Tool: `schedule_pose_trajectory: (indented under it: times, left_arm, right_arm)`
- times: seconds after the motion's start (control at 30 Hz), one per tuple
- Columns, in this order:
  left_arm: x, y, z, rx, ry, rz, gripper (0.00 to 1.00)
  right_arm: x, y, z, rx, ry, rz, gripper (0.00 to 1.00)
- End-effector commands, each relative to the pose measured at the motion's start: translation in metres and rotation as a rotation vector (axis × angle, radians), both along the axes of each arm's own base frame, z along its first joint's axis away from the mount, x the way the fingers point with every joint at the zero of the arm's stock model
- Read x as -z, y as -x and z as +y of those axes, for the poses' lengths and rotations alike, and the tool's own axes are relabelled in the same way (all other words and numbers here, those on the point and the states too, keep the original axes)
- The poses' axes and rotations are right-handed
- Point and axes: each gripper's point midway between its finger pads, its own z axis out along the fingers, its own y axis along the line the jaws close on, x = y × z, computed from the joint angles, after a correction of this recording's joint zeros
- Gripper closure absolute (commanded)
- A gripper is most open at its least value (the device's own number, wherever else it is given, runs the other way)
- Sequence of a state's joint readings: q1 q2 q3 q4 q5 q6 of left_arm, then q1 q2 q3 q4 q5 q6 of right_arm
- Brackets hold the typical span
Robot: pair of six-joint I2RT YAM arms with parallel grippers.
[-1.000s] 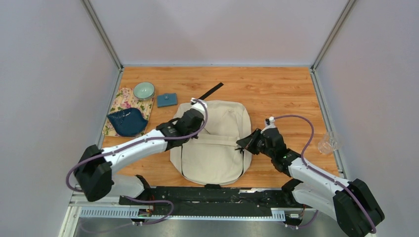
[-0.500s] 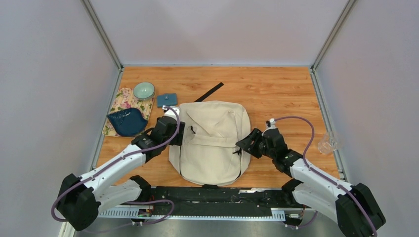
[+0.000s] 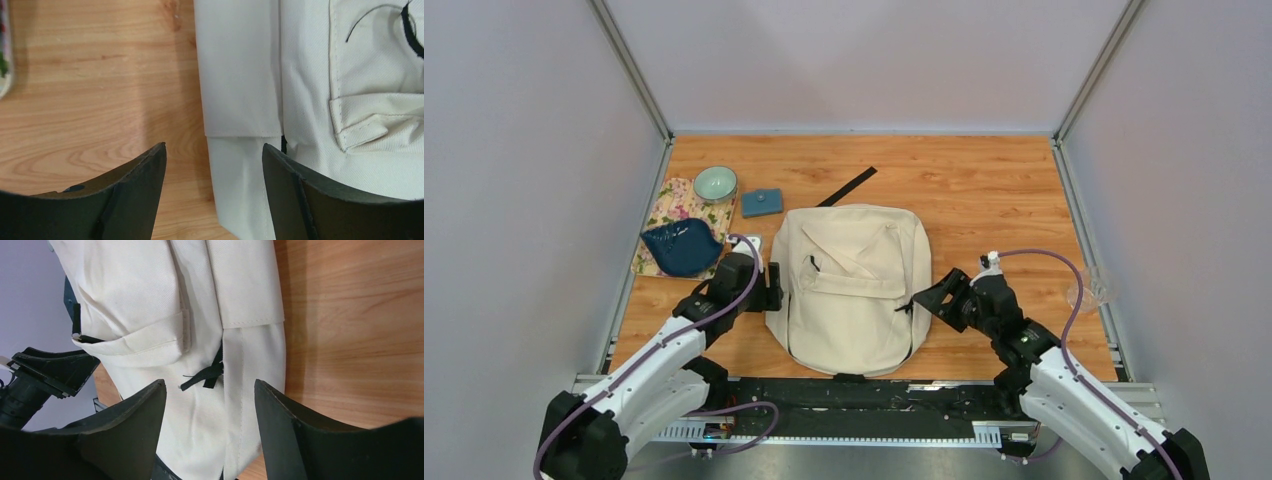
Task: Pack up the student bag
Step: Unzip the student bag at the center of the board, then pick up the personal item from the center of the board.
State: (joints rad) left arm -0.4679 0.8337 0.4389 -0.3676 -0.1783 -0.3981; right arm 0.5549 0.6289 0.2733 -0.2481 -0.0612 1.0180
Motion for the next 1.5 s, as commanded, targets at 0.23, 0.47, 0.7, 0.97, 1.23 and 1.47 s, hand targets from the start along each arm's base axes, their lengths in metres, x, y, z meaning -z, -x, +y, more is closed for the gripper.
schedule_pose_trajectory:
  times: [0.23,0.47,0.7,0.97,1.23,1.47]
  left_arm:
    - [-0.079,-0.048,-0.014,-0.037,0.264,-0.134,0.21]
    - [-0.094,-0.102,0.004,-0.166,0.308,-0.082,0.21]
    - [-0.064,-0.144,0.038,-0.369,0.306,-0.06,0.2]
    - [-0.06,-0.199,0.06,-0.346,0.131,-0.136,0.19]
    - [-0.036,-0.227,0.058,-0.262,0.13,-0.153,0.18]
    - [-0.021,-0.241,0.06,-0.212,0.1,-0.211,0.18]
  right_arm:
    - [0.004,0.012,0.001,-0.016,-0.026,0.045,0.32]
    - [0.002,0.011,0.001,-0.014,-0.029,0.044,0.32]
    - [0.001,0.014,-0.001,-0.015,-0.018,0.049,0.32]
    - [0.002,0.012,-0.005,0.002,-0.003,0.042,0.32]
    - [0.008,0.007,-0.005,0.007,0.02,0.052,0.32]
    - [0.01,0.003,-0.003,0.001,0.04,0.061,0.32]
